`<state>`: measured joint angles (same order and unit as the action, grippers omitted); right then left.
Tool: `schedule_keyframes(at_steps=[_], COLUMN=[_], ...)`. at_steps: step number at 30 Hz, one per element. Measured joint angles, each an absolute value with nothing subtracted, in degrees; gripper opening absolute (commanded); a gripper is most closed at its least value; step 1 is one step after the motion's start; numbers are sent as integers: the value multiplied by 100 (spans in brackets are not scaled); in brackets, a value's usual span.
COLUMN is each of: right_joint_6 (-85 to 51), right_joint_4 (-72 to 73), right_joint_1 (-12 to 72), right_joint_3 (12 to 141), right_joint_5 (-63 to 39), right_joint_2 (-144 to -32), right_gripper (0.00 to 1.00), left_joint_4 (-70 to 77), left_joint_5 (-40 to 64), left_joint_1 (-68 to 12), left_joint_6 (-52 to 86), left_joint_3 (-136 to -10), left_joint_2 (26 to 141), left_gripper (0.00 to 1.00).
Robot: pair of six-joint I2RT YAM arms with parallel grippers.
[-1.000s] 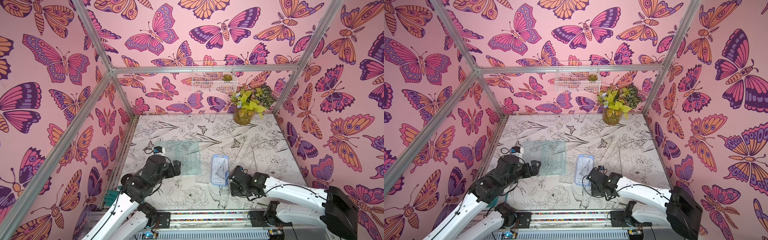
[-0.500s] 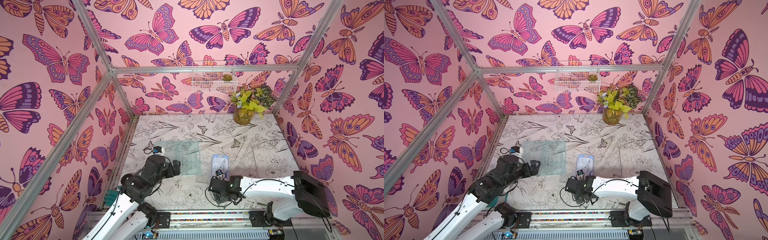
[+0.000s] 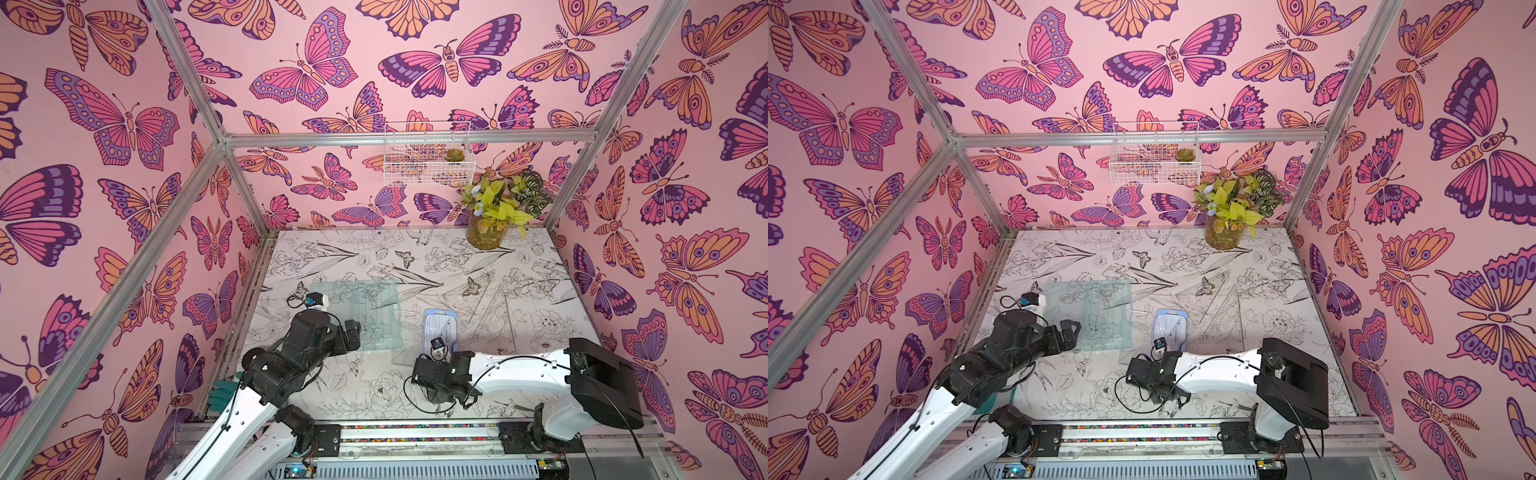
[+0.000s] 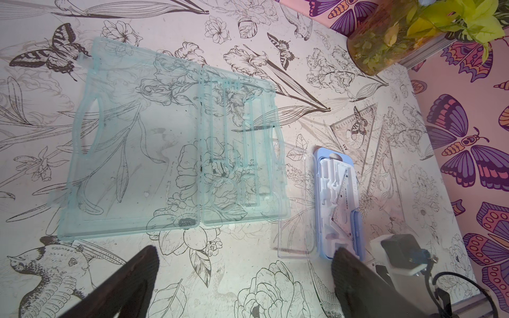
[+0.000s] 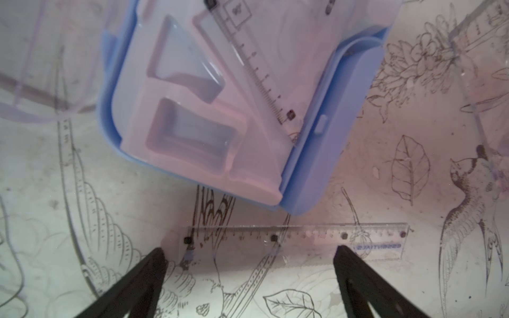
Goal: Open the ruler set and take out the ruler
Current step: Adjust the ruler at the center of the board.
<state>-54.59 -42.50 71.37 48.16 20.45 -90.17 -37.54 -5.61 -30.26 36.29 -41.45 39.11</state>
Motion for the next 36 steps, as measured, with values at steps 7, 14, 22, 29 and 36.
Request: schedule_keyframes(at_steps=[7,14,22,29,36], right_joint_6=[-5610,-5610,-5404,-4893,-4803], right_joint_4=[-4504,-4727,-4711,-4333,-3983], right_joint_1=[6866,6261,5876,6189,6477], right_joint_3=[4272,3804,3715,3743,3857], right_joint_5=[2147,2161,2126,1546,1286], right_joint_2=[-8388,-7603,-7400,-7341,-7922], right_gripper=[97,96,95,96,95], left_joint_4=[-3756,-3752,-3760,-3774,-3771], left_joint_5=[-561,-558,-561,-565,-561], left_joint_1=[-3000,-3000,-3000,-2993,-2985], left_joint_6=[3629,3629,3627,3603,3559], left_joint_3=[-4145,-4156,-4158,-4189,-4195], left_joint_2=[3911,3946,3929,3900,4001], left_gripper=[100,100,100,100,100])
